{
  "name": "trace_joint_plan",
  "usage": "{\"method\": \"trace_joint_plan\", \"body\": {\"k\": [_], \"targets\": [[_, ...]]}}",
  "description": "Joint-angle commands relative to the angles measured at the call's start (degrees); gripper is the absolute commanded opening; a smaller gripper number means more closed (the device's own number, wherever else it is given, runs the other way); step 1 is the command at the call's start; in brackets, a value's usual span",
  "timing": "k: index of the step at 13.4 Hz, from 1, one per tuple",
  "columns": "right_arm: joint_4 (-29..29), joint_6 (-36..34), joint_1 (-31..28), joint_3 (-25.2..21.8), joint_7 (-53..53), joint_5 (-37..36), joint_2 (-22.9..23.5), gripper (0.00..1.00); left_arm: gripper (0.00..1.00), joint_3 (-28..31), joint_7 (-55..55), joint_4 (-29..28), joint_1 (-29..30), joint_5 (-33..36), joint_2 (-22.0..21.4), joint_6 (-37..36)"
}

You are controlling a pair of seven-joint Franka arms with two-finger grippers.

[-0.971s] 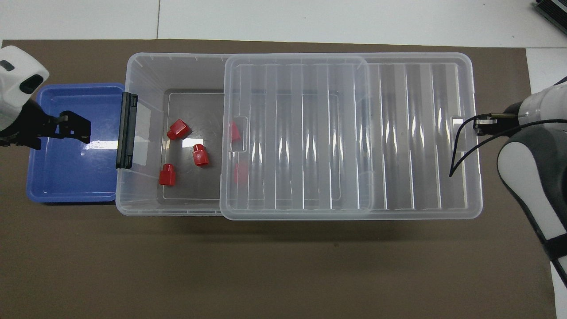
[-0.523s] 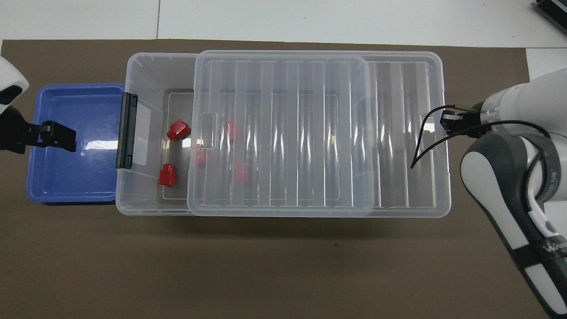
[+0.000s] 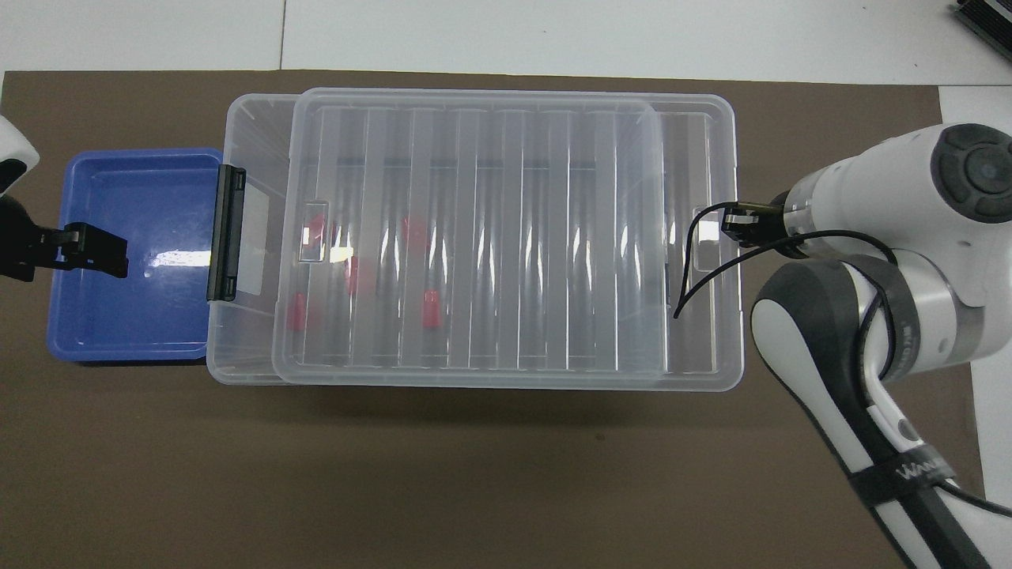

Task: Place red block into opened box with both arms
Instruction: 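Slide the clear lid back toward the blue tray with the right gripper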

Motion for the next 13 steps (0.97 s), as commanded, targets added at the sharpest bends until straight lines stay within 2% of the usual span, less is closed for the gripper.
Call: {"method": "trace_joint_plan", "body": {"k": [1,8,11,13], "targets": [[-2.2,0.1,2.5,0.3,0.3,1.1,-1.5,0.0,1.0,-0.1,0.3,-2.0,-1.9,0.1,-1.9,0.3],[-2.2,0.6,4.4,0.3,0.3,2.6,-1.3,0.0,1.0,-0.1,0.2,-1.4,-3.7,0.1,-2.0,0.3],[-2.2,0.7,5.5,0.4,0.3,2.6,-1.3,0.0,1.0,-0.2,0.3,-1.3,-3.8,0.1,-4.7,-0.6],[-2.2,0.7,5.5,0.4,0.3,2.6,-1.3,0.0,1.0,-0.2,0.2,-1.5,-4.9,0.0,-5.1,-0.8]]}}
